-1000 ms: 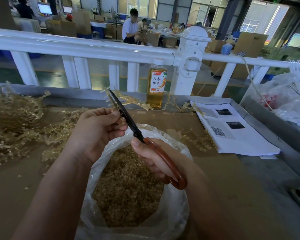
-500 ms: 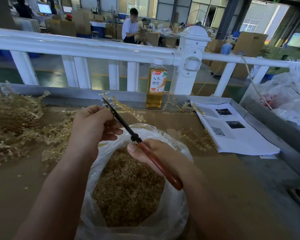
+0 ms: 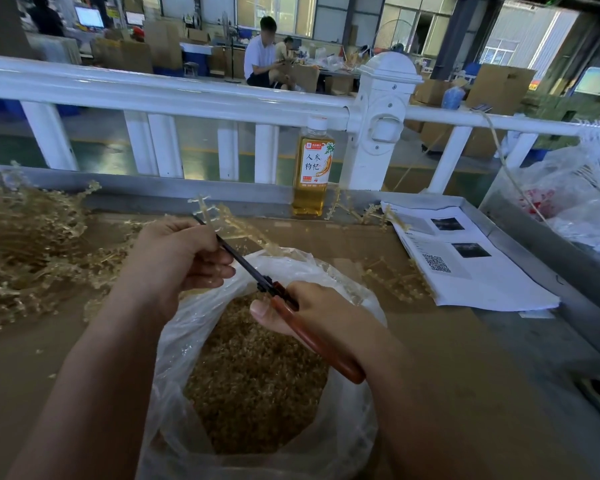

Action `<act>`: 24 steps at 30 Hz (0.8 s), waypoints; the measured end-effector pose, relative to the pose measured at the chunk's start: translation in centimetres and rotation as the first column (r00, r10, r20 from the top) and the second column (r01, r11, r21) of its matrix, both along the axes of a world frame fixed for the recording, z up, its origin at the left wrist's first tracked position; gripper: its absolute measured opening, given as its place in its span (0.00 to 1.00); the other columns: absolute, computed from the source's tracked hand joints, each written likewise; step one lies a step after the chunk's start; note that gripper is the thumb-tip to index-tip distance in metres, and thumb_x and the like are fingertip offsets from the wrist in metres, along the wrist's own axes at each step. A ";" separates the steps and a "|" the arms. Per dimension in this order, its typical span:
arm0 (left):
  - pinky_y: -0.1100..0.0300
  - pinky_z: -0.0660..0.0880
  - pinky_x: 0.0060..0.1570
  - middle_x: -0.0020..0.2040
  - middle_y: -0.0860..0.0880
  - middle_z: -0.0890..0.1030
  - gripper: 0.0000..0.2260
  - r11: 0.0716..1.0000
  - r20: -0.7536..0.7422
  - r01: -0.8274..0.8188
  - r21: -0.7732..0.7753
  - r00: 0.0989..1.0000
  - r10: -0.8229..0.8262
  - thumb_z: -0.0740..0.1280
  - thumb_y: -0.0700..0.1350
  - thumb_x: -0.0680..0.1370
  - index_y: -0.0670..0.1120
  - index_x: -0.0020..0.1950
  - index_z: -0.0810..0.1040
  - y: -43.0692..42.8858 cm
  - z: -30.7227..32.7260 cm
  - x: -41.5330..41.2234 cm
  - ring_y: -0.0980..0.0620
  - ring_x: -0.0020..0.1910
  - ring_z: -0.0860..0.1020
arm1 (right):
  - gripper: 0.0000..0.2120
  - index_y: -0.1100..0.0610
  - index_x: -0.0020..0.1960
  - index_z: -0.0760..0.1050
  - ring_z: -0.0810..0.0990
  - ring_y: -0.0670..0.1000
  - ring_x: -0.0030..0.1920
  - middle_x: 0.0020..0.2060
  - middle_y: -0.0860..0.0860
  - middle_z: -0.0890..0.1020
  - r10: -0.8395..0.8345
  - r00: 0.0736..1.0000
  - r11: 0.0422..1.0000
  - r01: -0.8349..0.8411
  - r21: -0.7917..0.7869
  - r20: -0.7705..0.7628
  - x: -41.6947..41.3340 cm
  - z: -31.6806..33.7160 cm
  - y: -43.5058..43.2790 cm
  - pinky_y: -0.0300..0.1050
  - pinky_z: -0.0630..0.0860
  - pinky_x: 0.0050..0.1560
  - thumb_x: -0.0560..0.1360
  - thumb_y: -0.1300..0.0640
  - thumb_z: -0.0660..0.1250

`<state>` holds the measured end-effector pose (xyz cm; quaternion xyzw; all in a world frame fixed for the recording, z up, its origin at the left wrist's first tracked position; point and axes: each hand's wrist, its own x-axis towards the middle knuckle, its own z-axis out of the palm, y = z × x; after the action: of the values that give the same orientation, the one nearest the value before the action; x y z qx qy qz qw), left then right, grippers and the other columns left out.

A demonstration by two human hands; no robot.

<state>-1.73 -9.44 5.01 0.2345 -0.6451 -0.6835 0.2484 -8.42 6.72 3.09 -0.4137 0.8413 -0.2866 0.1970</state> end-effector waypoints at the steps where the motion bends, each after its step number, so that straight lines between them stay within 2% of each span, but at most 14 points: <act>1: 0.66 0.73 0.21 0.22 0.46 0.78 0.10 1.000 0.000 -0.002 0.013 1.000 0.002 0.58 0.30 0.73 0.37 0.34 0.75 0.0 0.0 -0.1 0.52 0.21 0.77 | 0.21 0.46 0.34 0.65 0.70 0.38 0.27 0.29 0.43 0.71 0.002 1.000 1.000 -0.002 0.003 -0.003 0.0 0.0 0.0 0.38 0.61 0.31 0.70 0.28 0.55; 6: 0.65 0.75 0.23 0.24 0.47 0.79 0.09 0.988 -0.100 -0.032 0.150 0.994 0.048 0.60 0.32 0.75 0.37 0.36 0.74 0.0 0.0 -0.7 0.51 0.24 0.80 | 0.22 0.48 0.34 0.65 0.71 0.43 0.31 0.30 0.45 0.71 0.008 1.000 1.000 -0.008 0.014 0.005 -0.4 0.4 0.0 0.40 0.64 0.32 0.72 0.31 0.54; 11: 0.56 0.81 0.36 0.27 0.47 0.81 0.09 0.957 -0.217 -0.070 0.281 0.967 0.134 0.60 0.31 0.76 0.41 0.37 0.70 -0.6 -0.1 -0.7 0.50 0.29 0.82 | 0.21 0.48 0.35 0.66 0.71 0.44 0.33 0.32 0.46 0.72 -0.017 1.000 0.999 0.018 0.031 -0.021 -0.6 0.6 0.2 0.40 0.64 0.33 0.73 0.32 0.54; 16: 0.56 0.81 0.36 0.28 0.46 0.81 0.12 0.961 -0.261 -0.071 0.269 0.955 0.143 0.60 0.30 0.75 0.43 0.36 0.70 -0.2 -0.1 -0.8 0.50 0.29 0.82 | 0.20 0.48 0.38 0.69 0.74 0.44 0.37 0.36 0.46 0.75 -0.033 0.998 0.999 0.031 0.032 0.058 -0.7 0.8 0.2 0.39 0.67 0.36 0.72 0.32 0.56; 20: 0.58 0.81 0.36 0.28 0.48 0.82 0.10 0.961 -0.266 -0.086 0.261 0.951 0.157 0.60 0.32 0.77 0.43 0.37 0.71 -0.2 -0.1 -0.8 0.51 0.30 0.82 | 0.21 0.49 0.38 0.69 0.73 0.43 0.34 0.33 0.45 0.74 -0.030 0.997 0.999 0.028 0.017 0.067 -0.7 0.8 0.1 0.39 0.65 0.35 0.71 0.31 0.56; 24: 0.59 0.80 0.38 0.28 0.48 0.82 0.11 0.965 -0.261 -0.065 0.255 0.956 0.133 0.61 0.33 0.77 0.44 0.37 0.68 -0.2 -0.3 -0.8 0.53 0.31 0.83 | 0.25 0.49 0.38 0.69 0.73 0.43 0.34 0.32 0.45 0.73 -0.033 0.997 0.999 0.032 0.019 0.064 -0.7 1.1 0.2 0.39 0.68 0.36 0.66 0.27 0.52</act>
<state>-2.50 -9.60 4.74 0.1978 -0.5029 -0.7700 0.3392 -9.08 6.89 4.15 -0.3886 0.8438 -0.2953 0.2231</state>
